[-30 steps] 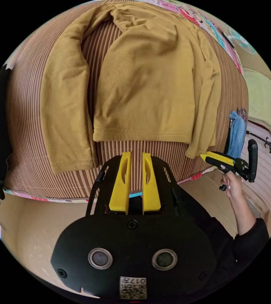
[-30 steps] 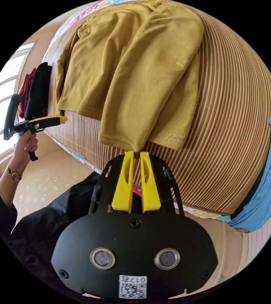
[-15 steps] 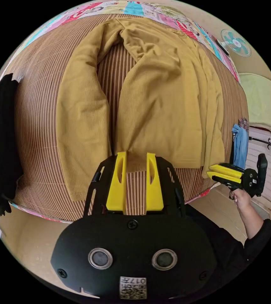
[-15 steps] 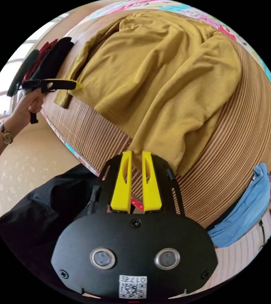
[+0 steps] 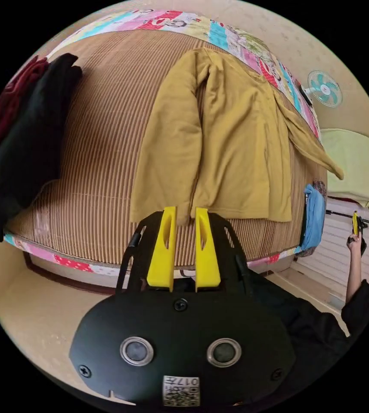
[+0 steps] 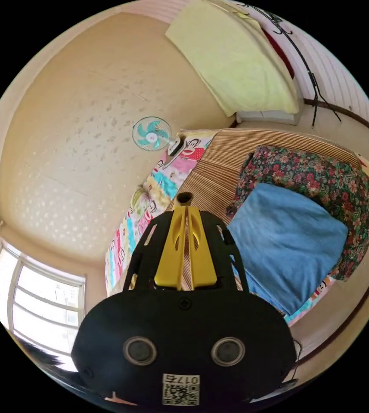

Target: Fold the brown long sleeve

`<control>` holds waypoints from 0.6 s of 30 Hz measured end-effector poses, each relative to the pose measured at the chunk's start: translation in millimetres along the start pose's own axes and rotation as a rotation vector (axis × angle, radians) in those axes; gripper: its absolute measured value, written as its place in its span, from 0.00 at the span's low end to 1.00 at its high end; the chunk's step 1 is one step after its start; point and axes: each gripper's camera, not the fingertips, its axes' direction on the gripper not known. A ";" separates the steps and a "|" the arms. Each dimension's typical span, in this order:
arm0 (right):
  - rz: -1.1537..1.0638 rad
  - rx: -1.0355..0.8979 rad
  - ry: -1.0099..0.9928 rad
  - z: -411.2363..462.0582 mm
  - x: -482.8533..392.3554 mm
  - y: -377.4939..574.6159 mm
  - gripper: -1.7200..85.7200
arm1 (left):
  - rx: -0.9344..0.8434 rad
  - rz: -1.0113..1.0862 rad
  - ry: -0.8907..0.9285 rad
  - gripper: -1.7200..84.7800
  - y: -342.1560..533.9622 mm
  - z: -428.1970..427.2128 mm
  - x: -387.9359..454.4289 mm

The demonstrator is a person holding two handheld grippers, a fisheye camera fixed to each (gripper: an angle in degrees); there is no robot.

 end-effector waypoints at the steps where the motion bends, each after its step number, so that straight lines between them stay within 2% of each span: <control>1: -0.044 -0.070 0.083 10.8 -6.2 3.2 0.03 | 0.047 -0.065 -0.045 0.13 0.7 -7.8 -9.9; 3: -0.169 -0.284 0.175 52.4 -25.7 23.3 0.03 | 0.065 -0.161 -0.070 0.14 -3.8 -6.4 -25.4; 5: -0.364 -0.600 0.237 124.4 -54.4 80.3 0.03 | -0.040 -0.192 -0.154 0.11 -18.5 19.2 -36.4; 6: -0.405 -0.657 0.248 139.3 -60.4 95.8 0.04 | -0.076 -0.166 -0.209 0.09 -22.3 27.4 -35.7; 8: -0.474 -0.812 0.236 180.8 -76.3 146.0 0.05 | -0.100 0.029 -0.309 0.06 -33.2 30.4 -25.6; 9: -0.478 -0.843 0.208 187.4 -79.3 154.1 0.05 | -0.110 0.037 -0.336 0.06 -36.9 25.6 -28.4; 11: -0.480 -0.885 0.131 200.8 -88.7 169.4 0.07 | 0.059 -0.222 -0.508 0.06 -32.7 -32.9 -72.0; 12: -0.475 -0.889 0.138 203.0 -89.6 170.3 0.07 | 0.115 -0.308 -0.488 0.06 -26.3 -51.2 -88.2; 14: -0.459 -0.894 0.188 209.1 -90.6 171.2 0.11 | 0.253 -0.537 -0.282 0.11 3.6 -101.2 -140.0; 16: -0.479 -0.909 0.221 213.8 -92.1 175.1 0.13 | 0.343 -0.556 -0.197 0.16 21.5 -119.1 -145.1; 18: -0.517 -0.941 0.280 220.9 -92.1 183.4 0.14 | 0.367 -0.465 -0.165 0.18 24.1 -117.1 -126.3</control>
